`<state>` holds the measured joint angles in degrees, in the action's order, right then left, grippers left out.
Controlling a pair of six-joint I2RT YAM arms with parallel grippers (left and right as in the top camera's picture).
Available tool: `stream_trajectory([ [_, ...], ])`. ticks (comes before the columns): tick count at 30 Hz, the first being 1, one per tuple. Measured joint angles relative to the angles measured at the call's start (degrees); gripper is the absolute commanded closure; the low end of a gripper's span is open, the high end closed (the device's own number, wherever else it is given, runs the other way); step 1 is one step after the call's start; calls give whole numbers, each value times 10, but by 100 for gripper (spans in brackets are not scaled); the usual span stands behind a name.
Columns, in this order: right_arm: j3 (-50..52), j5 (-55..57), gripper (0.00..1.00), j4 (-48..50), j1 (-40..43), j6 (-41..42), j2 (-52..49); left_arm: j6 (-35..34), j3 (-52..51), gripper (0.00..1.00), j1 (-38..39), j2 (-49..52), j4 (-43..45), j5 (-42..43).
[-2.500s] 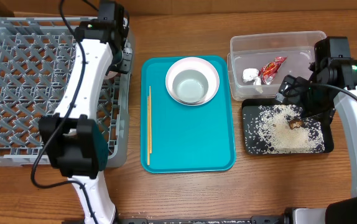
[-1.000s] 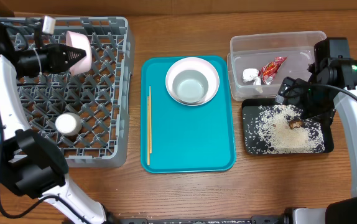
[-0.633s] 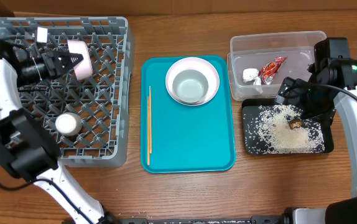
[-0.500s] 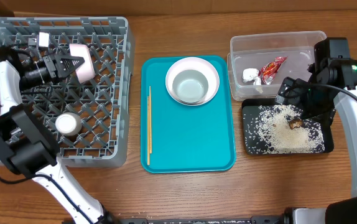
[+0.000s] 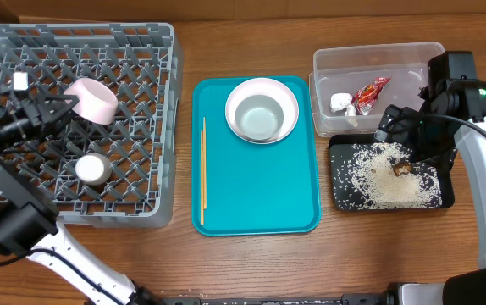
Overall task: Sort waste into correct bins and load items into the dishwasher
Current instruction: 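Lower the pink bowl into the rack and open the left gripper, then reach the left gripper to the white bowl on the teal tray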
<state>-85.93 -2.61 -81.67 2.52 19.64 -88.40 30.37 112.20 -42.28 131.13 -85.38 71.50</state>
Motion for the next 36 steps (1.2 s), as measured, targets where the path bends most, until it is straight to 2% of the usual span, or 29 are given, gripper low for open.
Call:
stream_trajectory([
  [4, 0, 0, 0, 0, 0, 0, 0, 0, 0, 0, -14, -1, -20, -9],
  [9, 0, 0, 0, -2, 0, -1, 0, -3, -2, 0, -11, -28, -24, -33],
  [16, 0, 24, 0, -35, 0, -20, 0, -34, -2, 0, 43, -172, -16, -107],
  [20, 0, 49, 0, -40, 0, -24, 0, -92, -2, 0, 134, -262, 31, -186],
  [24, 0, 58, 0, -39, 0, -24, 0, -156, -1, 0, 266, -308, 68, -295],
  [30, 0, 61, 0, -39, 0, -24, 0, -214, -1, 0, 474, -299, 120, -448],
  [36, 0, 60, 0, -39, 0, -25, 0, -230, -1, 0, 631, -242, 182, -550],
])
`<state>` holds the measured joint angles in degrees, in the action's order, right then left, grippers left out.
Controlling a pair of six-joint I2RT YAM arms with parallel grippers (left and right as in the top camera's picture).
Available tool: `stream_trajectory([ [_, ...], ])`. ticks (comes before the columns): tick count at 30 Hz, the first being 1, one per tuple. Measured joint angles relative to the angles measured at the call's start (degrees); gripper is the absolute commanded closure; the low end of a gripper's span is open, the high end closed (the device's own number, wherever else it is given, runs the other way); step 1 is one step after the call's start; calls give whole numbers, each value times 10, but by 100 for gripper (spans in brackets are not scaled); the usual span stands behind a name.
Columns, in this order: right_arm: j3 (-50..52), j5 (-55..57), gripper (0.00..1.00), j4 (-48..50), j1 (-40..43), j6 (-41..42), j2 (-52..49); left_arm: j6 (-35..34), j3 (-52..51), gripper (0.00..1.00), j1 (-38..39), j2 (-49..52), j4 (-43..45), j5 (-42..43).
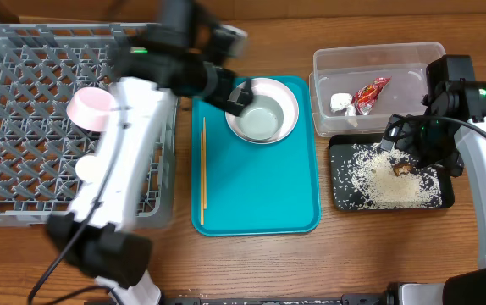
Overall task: Sort waste into correct bins and load items into the dishwasher
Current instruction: 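Reach the left gripper to the white bowl on the teal tray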
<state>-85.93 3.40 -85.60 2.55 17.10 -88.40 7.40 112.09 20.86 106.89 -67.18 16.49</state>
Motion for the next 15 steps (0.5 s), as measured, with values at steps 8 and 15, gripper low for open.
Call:
stream_trajectory([
  [8, 0, 0, 0, 0, 0, 0, 0, -5, 0, 14, 94, 140, 65, -61],
  [15, 0, 0, 0, -1, 0, 0, 0, -14, 0, 52, 107, 225, 66, -101],
])
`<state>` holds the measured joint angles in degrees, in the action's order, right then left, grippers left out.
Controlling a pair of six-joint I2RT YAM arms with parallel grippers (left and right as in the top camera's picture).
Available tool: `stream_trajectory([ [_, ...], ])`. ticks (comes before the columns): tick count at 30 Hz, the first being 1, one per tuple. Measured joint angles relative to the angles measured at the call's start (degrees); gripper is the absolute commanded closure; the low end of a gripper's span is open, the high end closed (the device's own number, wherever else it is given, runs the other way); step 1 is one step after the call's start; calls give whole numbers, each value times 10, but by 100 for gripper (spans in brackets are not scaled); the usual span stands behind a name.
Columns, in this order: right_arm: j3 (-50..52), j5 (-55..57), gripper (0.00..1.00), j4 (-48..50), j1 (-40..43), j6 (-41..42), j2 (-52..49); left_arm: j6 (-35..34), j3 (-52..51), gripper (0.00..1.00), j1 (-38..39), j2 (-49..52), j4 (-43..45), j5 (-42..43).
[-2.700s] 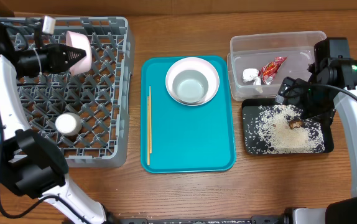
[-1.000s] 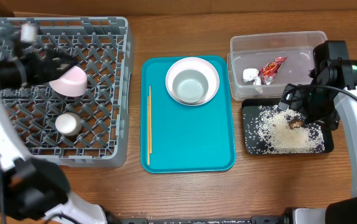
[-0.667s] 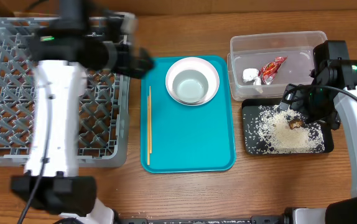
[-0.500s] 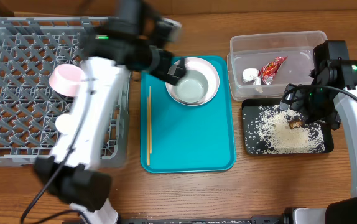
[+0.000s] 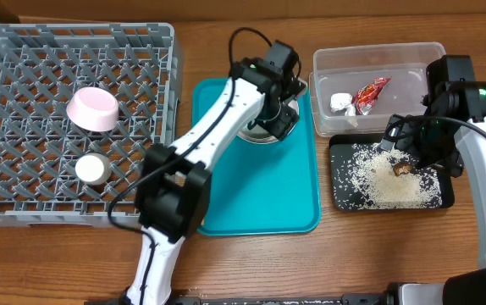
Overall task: Sort waste into correct bins and load items into the dishwasher
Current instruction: 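Reach the left gripper to the white bowl on the teal tray, then lift the white bowl with the left gripper and carry it to the rack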
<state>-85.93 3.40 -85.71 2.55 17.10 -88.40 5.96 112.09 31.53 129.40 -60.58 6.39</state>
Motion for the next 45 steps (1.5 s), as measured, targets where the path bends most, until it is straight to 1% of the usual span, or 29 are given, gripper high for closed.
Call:
stream_trajectory([
  [1, 0, 0, 0, 0, 0, 0, 0, -1, 0, 55, 0, 9, -4, -4],
  [4, 0, 0, 0, 0, 0, 0, 0, -1, -1, 55, 0, 21, -18, -11],
  [6, 0, 0, 0, 0, 0, 0, 0, -1, -1, 57, 0, 22, -24, -13],
  [7, 0, 0, 0, 0, 0, 0, 0, -1, -1, 60, 0, 22, -25, -13],
  [10, 0, 0, 0, 0, 0, 0, 0, -2, -1, 73, 0, 22, -30, -15],
  [12, 0, 0, 0, 0, 0, 0, 0, -2, -1, 75, 0, 22, -31, -16],
  [16, 0, 0, 0, 0, 0, 0, 0, -1, -1, 86, 0, 22, -40, -17],
  [17, 0, 0, 0, 0, 0, 0, 0, -1, -1, 92, 0, 22, -40, -17],
  [18, 0, 0, 0, 0, 0, 0, 0, -2, -1, 96, 0, 22, -39, -17],
  [26, 0, 0, 0, -4, 0, 0, 0, -1, 3, 96, 0, 22, -56, -26],
  [30, 0, 0, 0, -4, 0, 0, 0, -12, 13, 96, -5, 15, -75, -26],
  [33, 0, 0, 0, -4, 0, 0, 0, -26, 27, 96, -15, -8, -85, -25],
  [37, 0, 0, 0, -4, 0, 0, 0, -43, 45, 96, -45, -70, -86, -20],
  [39, 0, 0, 0, -4, 0, -1, 0, -46, 49, 96, -67, -106, -85, -7],
  [41, 0, 0, 0, -4, 0, 0, 0, -45, 55, 96, -105, -148, -85, 25],
  [45, 0, 0, 0, -4, 0, 0, 0, -25, 65, 96, -195, -192, -87, 128],
])
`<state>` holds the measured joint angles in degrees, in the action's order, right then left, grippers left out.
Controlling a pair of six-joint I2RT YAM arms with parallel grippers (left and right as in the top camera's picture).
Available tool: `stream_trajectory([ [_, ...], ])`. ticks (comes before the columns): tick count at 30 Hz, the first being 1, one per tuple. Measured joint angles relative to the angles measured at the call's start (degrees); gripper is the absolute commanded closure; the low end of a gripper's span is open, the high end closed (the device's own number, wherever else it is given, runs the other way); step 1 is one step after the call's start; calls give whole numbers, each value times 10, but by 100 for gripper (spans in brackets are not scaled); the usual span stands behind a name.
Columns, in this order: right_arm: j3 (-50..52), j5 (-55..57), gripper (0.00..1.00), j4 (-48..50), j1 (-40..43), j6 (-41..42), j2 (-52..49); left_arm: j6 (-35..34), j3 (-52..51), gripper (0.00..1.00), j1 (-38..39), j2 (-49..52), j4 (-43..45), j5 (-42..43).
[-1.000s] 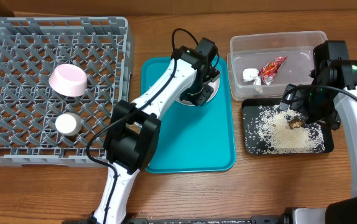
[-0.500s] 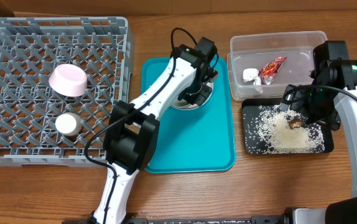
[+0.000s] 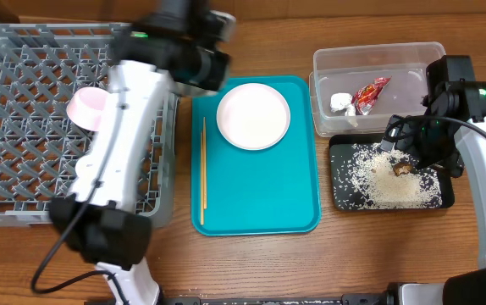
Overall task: Sort waste into correct bins and load items into the dishwasher
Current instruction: 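Lift the white bowl with the left gripper and carry it to the rack, then set the white bowl in the rack and open the left gripper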
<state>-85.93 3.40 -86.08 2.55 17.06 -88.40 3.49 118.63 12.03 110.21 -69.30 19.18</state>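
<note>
The white bowl [image 3: 253, 116] sits over the far part of the teal tray [image 3: 260, 203], its face all white. My left gripper [image 3: 215, 74] is blurred at the bowl's upper-left rim and seems shut on it. A pair of chopsticks [image 3: 203, 169] lies along the tray's left side. A pink bowl [image 3: 82, 108] rests in the grey dish rack [image 3: 23, 127], half hidden by my left arm. My right gripper [image 3: 400, 142] hovers over the black tray [image 3: 345, 191] of scattered rice, just above a brown scrap [image 3: 402, 168]; its jaws are too dark to read.
A clear plastic bin [image 3: 412, 63] at the back right holds a red wrapper [image 3: 370, 91] and a white crumpled piece [image 3: 339, 102]. My left arm stretches over the rack's right side and hides part of it.
My left arm has swung back from over the bowl's right side to its upper left. The bowl has shifted slightly left and now shows all white. The right arm has not moved.
My left gripper was first over the rack beside the pink bowl. Then it was at the white bowl's left rim, then over the bowl on the tray. Now it is at the rim and the bowl has moved. My right gripper dropped slightly over the rice tray early on.
</note>
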Motion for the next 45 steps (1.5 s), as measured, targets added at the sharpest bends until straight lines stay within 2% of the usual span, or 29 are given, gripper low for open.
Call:
stream_trajectory([
  [8, 0, 0, 0, 1, 0, 0, 0, 90, 1, 96, -176, 28, -47, 239],
  [18, 0, 0, 0, 2, 0, 0, 0, 170, 1, 96, -279, 136, -87, 402],
  [28, 0, 0, 0, 1, 0, 0, 0, 194, 1, 96, -337, 193, -94, 488],
  [37, 0, 0, 0, 1, 0, 0, 0, 195, 1, 96, -399, 194, -115, 457],
  [39, 0, 0, 0, 1, 0, 0, 0, 196, 1, 86, -402, 194, -121, 440],
  [41, 0, 0, 0, 1, 0, 0, 0, 199, 1, 66, -402, 194, -133, 409],
  [45, 0, 0, 0, 2, 0, 0, 0, 193, 1, 47, -404, 194, -150, 352],
])
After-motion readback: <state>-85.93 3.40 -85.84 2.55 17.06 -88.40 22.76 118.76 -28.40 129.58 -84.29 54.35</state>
